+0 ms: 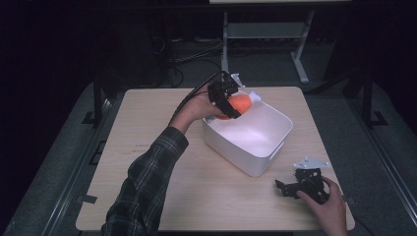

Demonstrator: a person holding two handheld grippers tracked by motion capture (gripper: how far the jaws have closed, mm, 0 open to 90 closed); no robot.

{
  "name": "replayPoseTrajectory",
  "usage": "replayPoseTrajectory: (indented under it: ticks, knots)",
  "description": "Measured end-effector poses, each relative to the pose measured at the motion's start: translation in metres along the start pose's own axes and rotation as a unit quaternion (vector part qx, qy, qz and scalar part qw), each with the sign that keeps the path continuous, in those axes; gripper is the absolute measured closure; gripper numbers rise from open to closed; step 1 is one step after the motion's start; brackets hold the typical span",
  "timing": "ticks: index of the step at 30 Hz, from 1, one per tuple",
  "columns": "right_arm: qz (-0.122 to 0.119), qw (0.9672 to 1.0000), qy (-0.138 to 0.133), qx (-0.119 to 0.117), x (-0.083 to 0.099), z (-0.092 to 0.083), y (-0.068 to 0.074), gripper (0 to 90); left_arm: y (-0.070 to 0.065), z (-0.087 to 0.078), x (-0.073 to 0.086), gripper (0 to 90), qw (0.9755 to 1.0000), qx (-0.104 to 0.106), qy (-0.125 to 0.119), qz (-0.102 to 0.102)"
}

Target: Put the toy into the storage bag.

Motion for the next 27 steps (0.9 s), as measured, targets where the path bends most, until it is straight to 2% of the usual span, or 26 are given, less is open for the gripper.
replayPoseTrajectory:
  ticks: [15,19,24,27]
  knots:
    - [0.0,1.0,0.0,0.0,0.0,0.0,0.0,0.0,0.002,0.006,0.004,17.6,0.9999,-0.003,0.013,-0.007]
    - [0.0,1.0,0.0,0.0,0.0,0.0,0.0,0.0,0.002,0.004,0.002,14.1,0.9999,-0.01,0.003,-0.012]
    - [0.0,1.0,0.0,0.0,0.0,0.0,0.0,0.0,0.003,-0.001,0.002,14.1,0.9999,-0.01,0.004,-0.01]
    - [0.0,1.0,0.0,0.0,0.0,0.0,0.0,0.0,0.001,-0.008,0.002,14.3,0.9996,-0.013,-0.013,-0.02]
Point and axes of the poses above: each handheld gripper's, and its own axes: z roughly forward along the jaws, x roughly out of its underside, y roughly to its left, the point moved 4 cm from there along z, roughly forward along the jaws, and after that the axes turned 11 degrees about -y, right-handed, at the moved point
